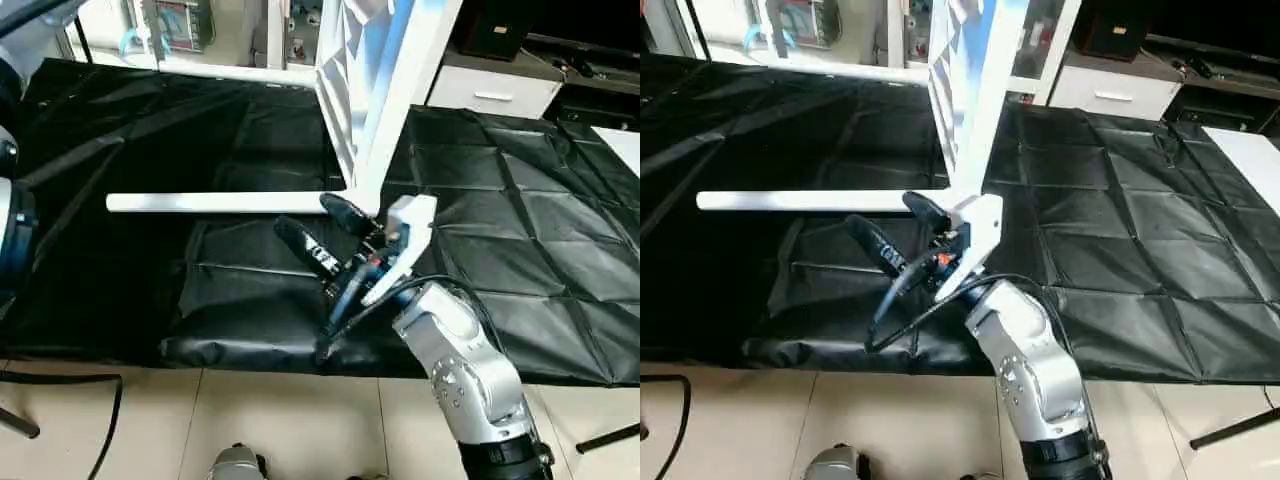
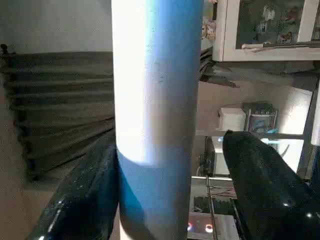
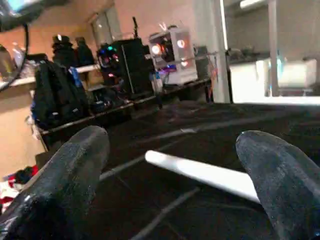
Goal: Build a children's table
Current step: Flip table
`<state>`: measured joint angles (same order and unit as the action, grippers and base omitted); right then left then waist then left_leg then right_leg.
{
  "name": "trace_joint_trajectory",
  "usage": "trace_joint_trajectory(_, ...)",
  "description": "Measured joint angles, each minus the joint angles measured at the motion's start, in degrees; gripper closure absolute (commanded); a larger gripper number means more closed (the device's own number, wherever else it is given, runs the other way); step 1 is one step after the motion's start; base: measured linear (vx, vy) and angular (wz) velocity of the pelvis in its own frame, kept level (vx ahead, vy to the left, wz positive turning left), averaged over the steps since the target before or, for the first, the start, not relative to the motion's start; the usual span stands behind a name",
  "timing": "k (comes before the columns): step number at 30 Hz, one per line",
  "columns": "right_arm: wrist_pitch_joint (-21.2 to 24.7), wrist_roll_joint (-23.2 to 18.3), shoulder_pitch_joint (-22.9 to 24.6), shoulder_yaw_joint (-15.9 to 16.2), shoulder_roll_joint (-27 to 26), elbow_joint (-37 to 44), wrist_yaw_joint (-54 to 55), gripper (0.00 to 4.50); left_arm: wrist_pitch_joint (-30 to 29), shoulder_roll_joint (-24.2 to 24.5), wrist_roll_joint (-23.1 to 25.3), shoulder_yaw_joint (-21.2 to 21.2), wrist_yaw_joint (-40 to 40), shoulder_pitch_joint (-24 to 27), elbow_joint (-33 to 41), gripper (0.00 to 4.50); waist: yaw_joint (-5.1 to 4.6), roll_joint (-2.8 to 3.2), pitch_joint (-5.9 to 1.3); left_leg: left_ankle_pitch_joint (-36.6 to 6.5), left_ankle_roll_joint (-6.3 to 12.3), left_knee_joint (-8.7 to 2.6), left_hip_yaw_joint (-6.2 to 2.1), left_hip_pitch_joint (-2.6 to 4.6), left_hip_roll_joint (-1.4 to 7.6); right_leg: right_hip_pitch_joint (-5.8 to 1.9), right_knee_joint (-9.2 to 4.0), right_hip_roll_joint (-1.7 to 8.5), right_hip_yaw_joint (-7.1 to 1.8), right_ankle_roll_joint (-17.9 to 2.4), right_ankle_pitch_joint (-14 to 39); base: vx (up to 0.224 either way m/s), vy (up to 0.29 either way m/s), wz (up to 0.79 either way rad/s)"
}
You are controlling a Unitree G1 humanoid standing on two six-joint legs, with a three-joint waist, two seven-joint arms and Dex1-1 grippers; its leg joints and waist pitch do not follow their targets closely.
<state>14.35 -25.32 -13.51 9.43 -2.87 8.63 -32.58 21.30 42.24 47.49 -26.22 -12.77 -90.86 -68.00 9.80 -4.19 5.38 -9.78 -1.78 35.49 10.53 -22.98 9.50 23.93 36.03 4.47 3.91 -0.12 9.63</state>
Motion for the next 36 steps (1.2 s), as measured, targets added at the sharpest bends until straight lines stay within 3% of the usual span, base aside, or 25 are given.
trace_joint_trajectory(6,-1.25,-0.12,0.37,-0.03,0.35,0.29,-0.73,0.0,0.0,0.0,-0.39,0.01,0.52,-0.07,-0.35,1.87,-0.04,0.02,0.0,0.0,0.0,0.0,-0.01,0.02,0.0,0.0,0.0,0.0,0.0,0.01,0.0,0.0,0.0,0.0)
trace_joint_trajectory(10,-1.39,-0.07,0.45,-0.03,0.81,0.28,-0.95,0.0,-0.11,0.04,-1.06,0.17,0.52,-0.32,-0.56,2.0,-0.06,0.03,-0.01,0.0,0.0,0.0,-0.01,0.02,0.0,-0.01,0.0,0.0,0.0,0.0,0.0,0.0,0.0,0.0)
trace_joint_trajectory(12,-1.4,-0.02,0.45,-0.03,0.94,0.29,-0.96,0.0,-0.14,0.03,-1.19,0.18,0.52,-0.37,-0.62,2.32,-0.1,0.02,-0.01,0.0,0.0,0.0,-0.01,0.02,0.0,0.0,0.0,0.0,0.0,0.0,0.0,0.0,0.0,0.0)
trace_joint_trajectory(16,-1.4,0.08,0.45,-0.03,1.37,0.28,-0.94,0.0,-0.24,0.05,-1.82,0.56,0.51,-0.49,-0.87,2.52,-0.12,0.02,-0.02,0.0,0.0,0.0,-0.01,0.02,0.0,-0.01,0.0,0.0,0.0,0.0,0.0,0.0,0.0,0.0)
trace_joint_trajectory(17,-1.4,0.14,0.45,-0.03,1.37,0.28,-0.91,0.0,-0.27,0.06,-1.98,0.58,0.49,-0.49,-0.88,2.76,-0.15,0.02,-0.01,0.0,0.0,0.0,-0.01,0.02,0.0,0.0,0.0,0.0,0.0,0.0,0.0,0.0,0.0,0.0)
trace_joint_trajectory(22,-1.4,0.74,0.44,-0.03,1.82,0.19,-0.24,0.0,-1.03,0.18,-3.11,1.29,-0.87,-0.18,-0.9,2.91,-0.17,0.05,-0.02,0.0,0.0,0.0,-0.01,0.02,0.0,0.0,0.0,0.0,0.0,0.0,0.0,0.0,0.0,0.0)
trace_joint_trajectory(31,0.0,3.63,0.38,-0.42,2.75,-2.88,4.15,0.0,-3.69,0.28,-9.54,7.3,-5.29,3.48,-0.75,2.93,0.14,0.49,0.02,0.0,0.0,-0.06,0.01,-0.02,-0.02,0.02,0.02,0.01,0.0,0.0,0.0,0.0,0.0,0.0)
trace_joint_trajectory(36,1.6,3.89,0.16,-0.6,3.64,-4.07,4.88,0.0,-6.93,-0.29,-16.49,13.99,-7.11,5.69,0.07,2.92,-0.03,0.49,0.01,0.0,0.0,-0.08,0.12,-0.05,-0.09,0.05,-0.02,0.08,-0.05,-0.21,-0.12,0.0,0.0,0.0)
